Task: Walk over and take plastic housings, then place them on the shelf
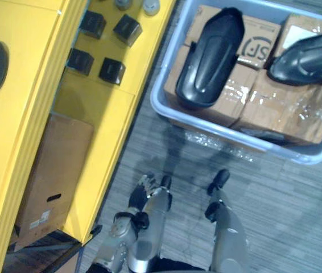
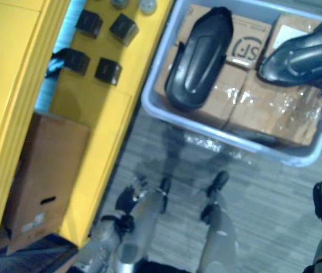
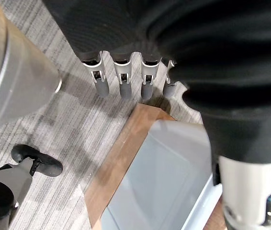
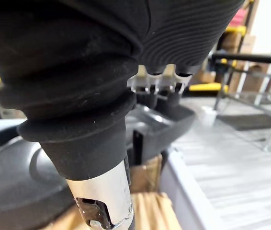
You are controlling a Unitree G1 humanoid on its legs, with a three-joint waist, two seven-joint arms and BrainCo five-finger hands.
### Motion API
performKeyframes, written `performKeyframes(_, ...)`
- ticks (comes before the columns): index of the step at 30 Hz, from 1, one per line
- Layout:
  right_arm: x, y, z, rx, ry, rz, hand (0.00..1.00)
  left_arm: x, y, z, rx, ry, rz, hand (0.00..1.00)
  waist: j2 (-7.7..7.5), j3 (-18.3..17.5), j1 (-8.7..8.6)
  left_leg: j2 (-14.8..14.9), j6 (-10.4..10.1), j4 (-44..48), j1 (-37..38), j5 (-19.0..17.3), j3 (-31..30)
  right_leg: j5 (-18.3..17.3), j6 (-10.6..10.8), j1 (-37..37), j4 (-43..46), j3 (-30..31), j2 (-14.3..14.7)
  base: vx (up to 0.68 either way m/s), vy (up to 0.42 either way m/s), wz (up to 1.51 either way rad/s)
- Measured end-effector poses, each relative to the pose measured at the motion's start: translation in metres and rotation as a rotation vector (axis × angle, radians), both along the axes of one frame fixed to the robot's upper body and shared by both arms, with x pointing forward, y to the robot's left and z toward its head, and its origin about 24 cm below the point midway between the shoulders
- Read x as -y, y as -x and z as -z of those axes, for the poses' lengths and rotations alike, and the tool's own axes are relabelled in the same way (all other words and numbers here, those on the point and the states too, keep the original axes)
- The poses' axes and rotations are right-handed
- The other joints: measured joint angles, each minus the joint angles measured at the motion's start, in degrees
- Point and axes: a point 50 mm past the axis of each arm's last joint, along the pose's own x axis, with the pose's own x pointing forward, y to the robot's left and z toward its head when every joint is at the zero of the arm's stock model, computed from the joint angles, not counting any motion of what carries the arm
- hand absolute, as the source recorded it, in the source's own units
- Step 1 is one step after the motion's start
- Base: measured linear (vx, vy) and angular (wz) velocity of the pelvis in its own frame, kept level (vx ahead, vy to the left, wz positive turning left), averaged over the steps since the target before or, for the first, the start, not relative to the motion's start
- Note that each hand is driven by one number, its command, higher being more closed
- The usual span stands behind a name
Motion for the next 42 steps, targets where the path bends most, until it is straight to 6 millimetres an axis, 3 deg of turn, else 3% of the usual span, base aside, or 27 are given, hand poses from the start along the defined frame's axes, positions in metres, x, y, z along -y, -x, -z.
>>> performKeyframes(6, 0.014, 0.008, 0.007, -0.04, -0.012, 0.089, 0.0, 0.0, 0.001, 0.004, -0.026, 0.02, -0.015, 0.0, 0.3, -0.17, 1.19, -0.08, -0.03, 0.71, -1.76, 0.02, -0.06, -0.54, -0.46, -2.24, 1.83, -0.1, -0.35, -0.06, 0.041, -0.01)
performKeyframes(11, 0.022, 0.015, -0.002, -0.034, 0.019, 0.134, 0.0, 0.003, 0.0, 0.005, -0.032, 0.033, -0.016, 0.0, 0.55, -0.33, 1.87, -0.52, 0.0, 1.94, -4.21, 0.04, -0.28, -1.17, -0.6, -4.58, 3.03, -0.28, -0.97, -0.07, 0.053, 0.04)
performKeyframes(16, 0.024, 0.016, 0.0, -0.065, 0.029, 0.151, 0.0, 0.002, -0.001, 0.005, -0.027, 0.032, -0.018, 0.0, 0.72, -0.44, 2.77, -0.68, 0.02, 2.09, -4.43, 0.04, -0.3, -1.29, -0.52, -4.78, 3.33, -0.31, -1.18, -0.03, 0.044, 0.02)
performKeyframes(22, 0.024, 0.016, -0.004, -0.064, 0.055, 0.124, 0.0, 0.002, -0.002, 0.004, -0.02, 0.038, -0.016, 0.0, 1.99, -1.29, 3.36, -0.83, 0.04, 2.53, -5.09, 0.02, -1.13, -1.51, -0.57, -4.79, 3.54, -1.28, -1.28, -0.03, 0.04, 0.06)
performKeyframes(35, -0.02, -0.007, -0.014, -0.059, 0.168, -0.202, 0.0, 0.002, -0.004, -0.002, 0.006, 0.047, -0.01, 0.0, 1.99, -1.3, 4.38, -0.04, -0.03, 2.48, -3.89, -0.02, -1.1, -1.17, -1.03, -3.26, 2.44, -1.62, -0.4, -0.03, 0.018, -0.01)
performKeyframes(42, -0.059, -0.02, -0.015, -0.081, 0.214, -0.402, 0.0, 0.002, -0.004, -0.003, 0.005, 0.047, -0.007, 0.0, 1.82, -1.19, 4.34, 0.53, -0.33, 1.98, -2.58, -0.21, -1.12, -0.96, -1.08, -1.71, 1.4, -1.65, 0.34, -0.03, 0.015, -0.02)
